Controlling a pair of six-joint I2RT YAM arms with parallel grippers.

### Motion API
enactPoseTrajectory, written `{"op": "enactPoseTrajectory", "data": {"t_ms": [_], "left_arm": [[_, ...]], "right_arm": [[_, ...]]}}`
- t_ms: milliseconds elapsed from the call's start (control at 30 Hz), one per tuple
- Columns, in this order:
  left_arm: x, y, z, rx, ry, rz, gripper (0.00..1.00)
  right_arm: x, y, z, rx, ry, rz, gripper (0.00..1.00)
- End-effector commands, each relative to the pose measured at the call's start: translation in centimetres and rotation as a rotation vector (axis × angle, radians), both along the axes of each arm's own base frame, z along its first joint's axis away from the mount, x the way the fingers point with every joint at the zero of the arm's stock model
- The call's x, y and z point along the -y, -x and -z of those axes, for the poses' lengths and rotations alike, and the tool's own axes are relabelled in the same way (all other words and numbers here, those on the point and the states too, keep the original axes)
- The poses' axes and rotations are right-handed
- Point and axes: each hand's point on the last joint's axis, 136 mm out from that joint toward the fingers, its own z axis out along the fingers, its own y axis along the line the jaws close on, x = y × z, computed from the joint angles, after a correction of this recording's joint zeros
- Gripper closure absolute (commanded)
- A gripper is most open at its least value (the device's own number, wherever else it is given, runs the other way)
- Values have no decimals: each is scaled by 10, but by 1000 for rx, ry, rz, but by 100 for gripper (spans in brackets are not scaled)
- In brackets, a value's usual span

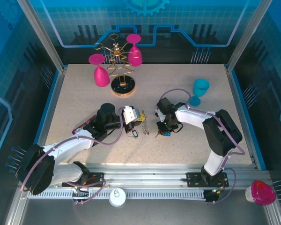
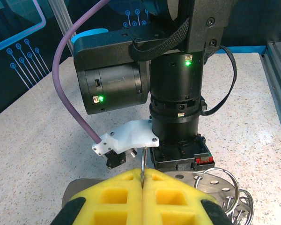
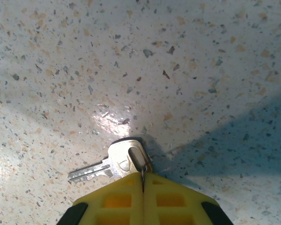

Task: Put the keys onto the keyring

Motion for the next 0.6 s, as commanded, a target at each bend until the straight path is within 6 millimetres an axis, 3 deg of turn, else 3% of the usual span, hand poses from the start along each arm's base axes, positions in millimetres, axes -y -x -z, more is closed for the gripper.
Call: {"op": "enactPoseTrajectory", "data": {"t_ms": [0, 100, 300, 567], "left_arm": [[5, 3, -28, 74, 40, 33, 100], [5, 3, -28, 74, 39, 33, 100], [6, 3, -28, 72, 41, 39, 100], [7, 8, -28, 65, 45, 66, 100]], "right_arm": [[-2, 2, -15, 20, 2, -21, 99], [-1, 1, -28, 63, 1, -38, 100], [-4, -4, -71, 265, -57, -132, 100], [-28, 6, -149, 601, -311, -379, 100]]}}
